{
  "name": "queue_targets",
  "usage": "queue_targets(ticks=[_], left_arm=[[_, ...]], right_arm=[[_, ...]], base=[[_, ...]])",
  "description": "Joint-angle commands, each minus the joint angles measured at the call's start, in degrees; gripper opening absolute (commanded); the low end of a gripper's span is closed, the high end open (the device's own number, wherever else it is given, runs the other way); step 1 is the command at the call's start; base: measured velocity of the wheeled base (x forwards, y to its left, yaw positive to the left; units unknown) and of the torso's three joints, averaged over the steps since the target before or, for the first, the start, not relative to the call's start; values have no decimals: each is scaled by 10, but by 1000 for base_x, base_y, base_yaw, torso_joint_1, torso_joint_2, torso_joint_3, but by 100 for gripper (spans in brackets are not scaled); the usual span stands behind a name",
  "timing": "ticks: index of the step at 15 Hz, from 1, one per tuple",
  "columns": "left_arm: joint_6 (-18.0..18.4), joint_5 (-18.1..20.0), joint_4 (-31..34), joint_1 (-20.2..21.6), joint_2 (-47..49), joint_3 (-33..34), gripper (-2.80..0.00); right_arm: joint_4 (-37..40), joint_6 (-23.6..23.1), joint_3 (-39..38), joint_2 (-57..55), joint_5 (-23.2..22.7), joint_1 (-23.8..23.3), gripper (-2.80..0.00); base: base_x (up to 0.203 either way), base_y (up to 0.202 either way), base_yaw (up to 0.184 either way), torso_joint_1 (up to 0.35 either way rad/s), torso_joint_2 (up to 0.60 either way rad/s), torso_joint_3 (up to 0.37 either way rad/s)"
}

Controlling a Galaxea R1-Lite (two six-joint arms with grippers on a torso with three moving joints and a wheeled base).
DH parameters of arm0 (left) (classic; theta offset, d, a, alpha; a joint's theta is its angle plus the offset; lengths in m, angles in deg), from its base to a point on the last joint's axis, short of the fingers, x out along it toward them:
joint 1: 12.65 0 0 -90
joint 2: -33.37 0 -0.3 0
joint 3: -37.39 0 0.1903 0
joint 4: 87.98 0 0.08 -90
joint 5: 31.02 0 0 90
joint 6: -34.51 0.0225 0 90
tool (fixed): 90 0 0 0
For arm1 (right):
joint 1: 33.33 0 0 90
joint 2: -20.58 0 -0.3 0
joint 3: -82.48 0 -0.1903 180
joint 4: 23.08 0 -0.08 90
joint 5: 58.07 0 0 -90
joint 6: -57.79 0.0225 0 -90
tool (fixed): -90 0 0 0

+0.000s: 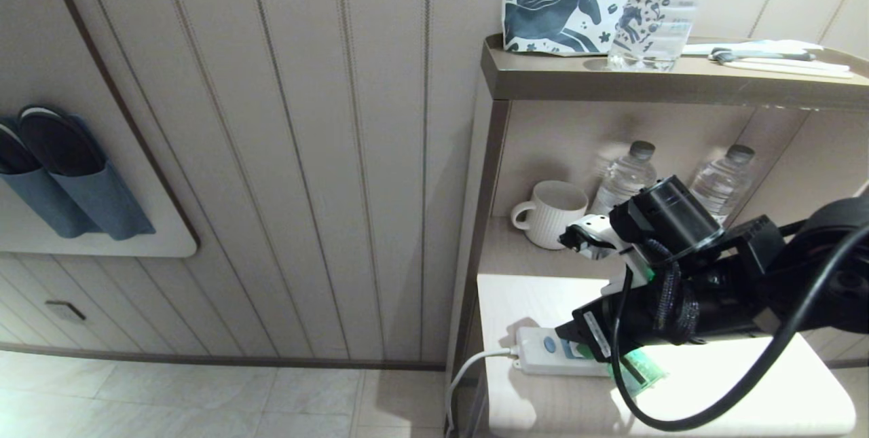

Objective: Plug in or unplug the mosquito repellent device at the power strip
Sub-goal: Insert the plug into the socket

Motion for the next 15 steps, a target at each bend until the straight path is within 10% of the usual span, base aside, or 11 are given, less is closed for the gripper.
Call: queue_targets(ticks=[1, 15], left_arm=[[0, 0, 0, 0, 0, 0, -280], [0, 0, 0, 0, 0, 0, -280]], right_arm=[[1, 0, 3, -12, 0, -2, -280], [-50, 2, -54, 7, 1, -2, -280]], base=[[0, 0, 0, 0, 0, 0], [0, 0, 0, 0, 0, 0]])
